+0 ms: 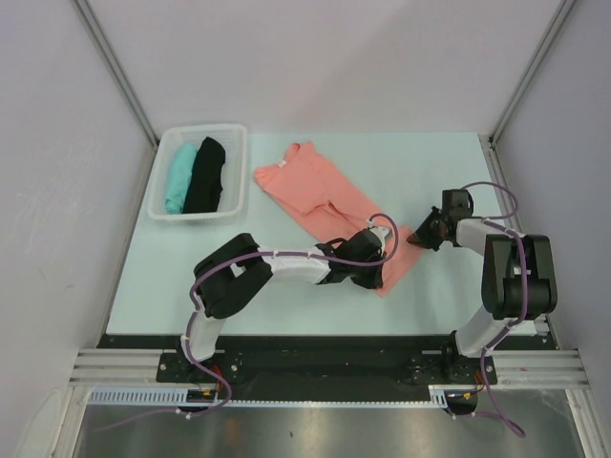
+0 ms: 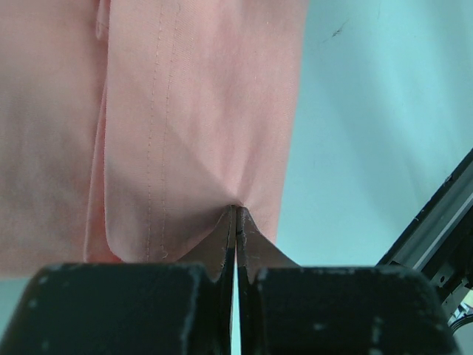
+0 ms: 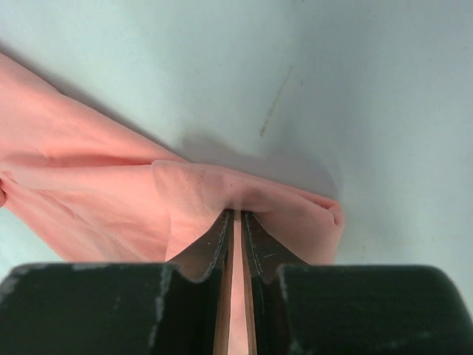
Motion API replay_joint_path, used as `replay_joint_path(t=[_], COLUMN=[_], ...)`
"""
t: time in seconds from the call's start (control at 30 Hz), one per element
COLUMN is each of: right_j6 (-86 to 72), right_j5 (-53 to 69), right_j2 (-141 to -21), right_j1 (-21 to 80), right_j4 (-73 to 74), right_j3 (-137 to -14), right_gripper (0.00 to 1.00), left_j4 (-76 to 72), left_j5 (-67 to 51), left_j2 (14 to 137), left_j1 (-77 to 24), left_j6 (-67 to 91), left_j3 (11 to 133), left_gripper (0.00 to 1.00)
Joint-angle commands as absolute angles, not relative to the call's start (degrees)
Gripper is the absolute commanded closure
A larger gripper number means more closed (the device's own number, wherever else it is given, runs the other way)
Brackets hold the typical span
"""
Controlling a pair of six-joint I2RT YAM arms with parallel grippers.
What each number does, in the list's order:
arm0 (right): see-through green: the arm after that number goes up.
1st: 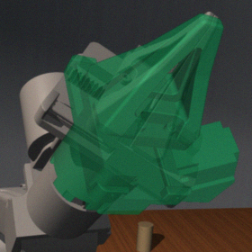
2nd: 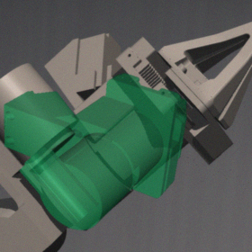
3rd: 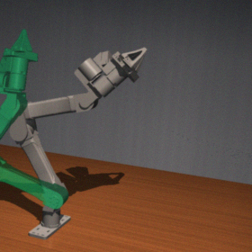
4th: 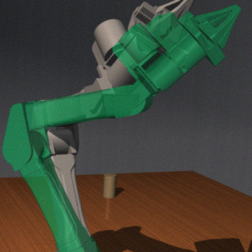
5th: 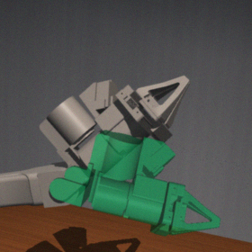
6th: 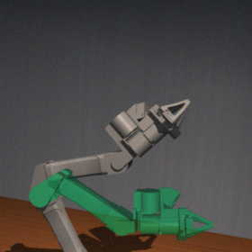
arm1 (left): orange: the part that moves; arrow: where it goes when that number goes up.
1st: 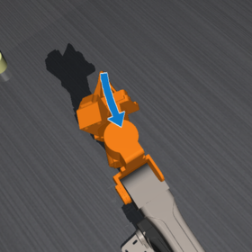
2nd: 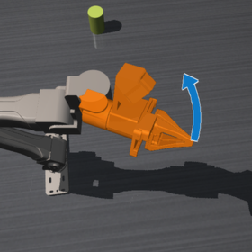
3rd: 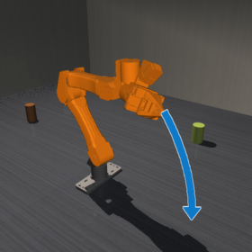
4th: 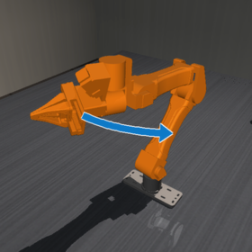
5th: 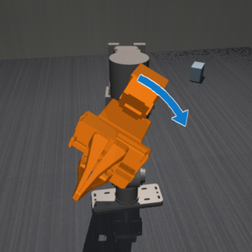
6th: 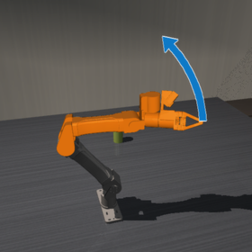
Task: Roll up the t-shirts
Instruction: Place the T-shirt at the center of the board.
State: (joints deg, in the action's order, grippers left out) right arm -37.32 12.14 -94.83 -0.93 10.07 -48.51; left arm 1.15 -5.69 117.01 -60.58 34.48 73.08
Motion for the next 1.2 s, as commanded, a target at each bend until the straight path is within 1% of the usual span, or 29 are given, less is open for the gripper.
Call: replay_joint_path(t=[0.0, 0.33, 0.77, 0.8, 0.83, 0.87, 0.97, 1.0, 1.07, 1.1, 1.17], right_j6=[-36.1, -34.1, -33.3, -33.2, -33.1, -33.0, -32.9, -32.6, -32.5, -32.3, -32.3], right_j5=[8.7, 3.3, 5.3, 5.2, 5.0, 5.0, 4.6, 4.3, 4.8, 5.2, 5.9], right_j2=[-96.9, -99.3, -98.5, -97.7, -97.0, -96.4, -93.3, -91.8, -90.1, -89.2, -87.0], right_j1=[-2.5, -3.5, -6.0, -6.0, -6.0, -6.2, -7.1, -7.4, -8.3, -8.5, -8.7], right_j4=[7.4, 8.9, 9.8, 10.1, 10.3, 10.9, 12.7, 14.1, 15.1, 15.2, 15.2], right_j3=[-50.6, -51.5, -54.6, -54.7, -54.8, -54.8, -54.7, -54.7, -53.8, -53.3, -52.4], right_gripper=[0.87, 0.87, 0.84, 0.84, 0.81, 0.80, 0.75, 0.73, 0.72, 0.68, 0.66], left_j4=[3.4, 3.2, 3.6, 3.8, 4.4, 4.7, 5.8, 6.2, 7.1, 7.8, 8.7], left_j5=[-4.9, -5.2, -4.5, -4.3, -4.2, -4.0, -3.9, -4.0, -3.6, -3.1, -2.4], left_j2=[117.2, 117.0, 115.8, 115.4, 115.0, 113.8, 110.9, 110.2, 108.4, 107.9, 107.5], left_j1=[-61.3, -61.4, -61.8, -61.8, -61.8, -61.8, -61.9, -62.0, -62.5, -63.2, -64.0], left_j6=[33.5, 34.2, 33.8, 33.6, 33.2, 32.8, 32.3, 32.2, 31.6, 31.4, 30.7], left_j3=[71.6, 70.9, 71.0, 71.2, 71.5, 72.2, 72.7, 72.8, 73.1, 73.2, 73.4], left_gripper=[1.00, 1.00, 1.00, 0.99, 0.96, 0.89, 0.75, 0.70, 0.68, 0.65, 0.64])
